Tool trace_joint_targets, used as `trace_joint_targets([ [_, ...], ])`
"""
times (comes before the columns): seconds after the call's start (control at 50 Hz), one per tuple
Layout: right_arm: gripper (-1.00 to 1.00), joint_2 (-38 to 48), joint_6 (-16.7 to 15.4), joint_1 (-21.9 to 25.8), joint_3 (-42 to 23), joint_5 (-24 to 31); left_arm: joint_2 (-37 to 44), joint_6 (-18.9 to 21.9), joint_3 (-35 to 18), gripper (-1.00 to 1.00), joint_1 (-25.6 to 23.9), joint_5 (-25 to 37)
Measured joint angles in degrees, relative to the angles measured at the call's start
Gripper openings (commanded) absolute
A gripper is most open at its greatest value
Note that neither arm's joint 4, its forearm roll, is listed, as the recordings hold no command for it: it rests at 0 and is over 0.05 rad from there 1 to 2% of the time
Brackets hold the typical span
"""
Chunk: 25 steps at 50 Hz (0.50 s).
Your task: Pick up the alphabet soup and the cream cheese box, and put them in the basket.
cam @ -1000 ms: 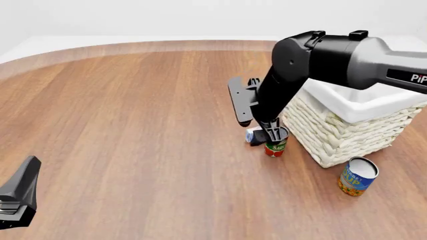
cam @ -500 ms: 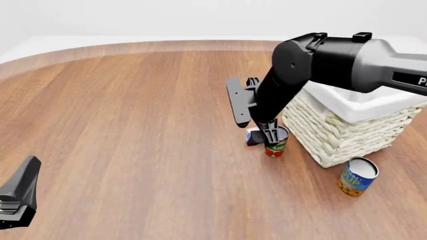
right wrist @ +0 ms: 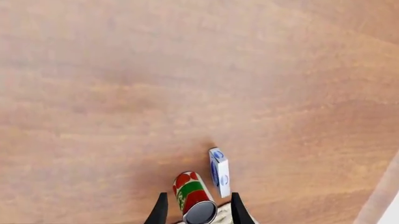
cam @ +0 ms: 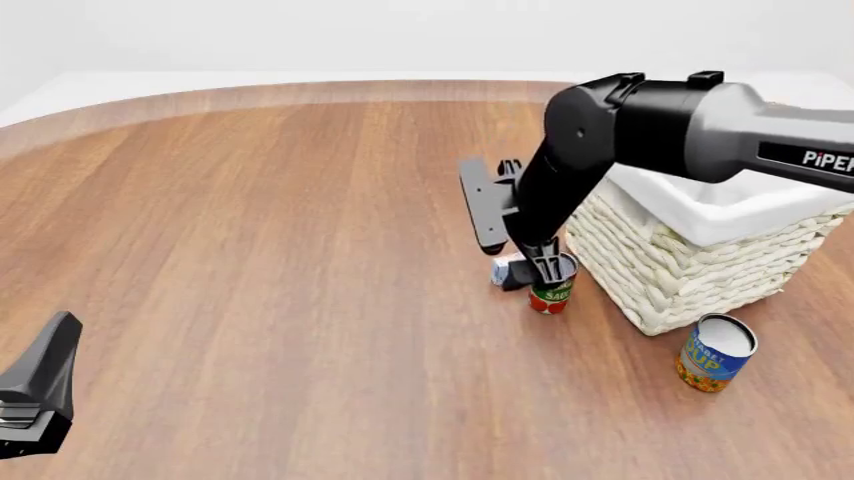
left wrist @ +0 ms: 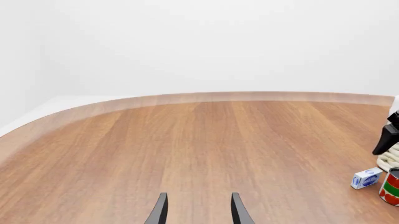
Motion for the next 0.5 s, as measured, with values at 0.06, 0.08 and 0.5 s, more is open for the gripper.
trace_joint_targets([
  [0.06, 1.0, 0.1, -0.1, 0.0, 0.1, 0.0, 0.0, 0.0, 0.0, 1.0, 0.0, 0.0],
  [0.08, 1.0, 0.1, -0.1, 0.0, 0.1, 0.0, 0.0, 0.0, 0.0, 1.0, 0.0, 0.0],
  [0.5, 1.0, 1.7, -0.5, 0.2, -0.3, 0.9, 0.0, 0.0, 0.0, 1.0, 0.0, 0.0],
])
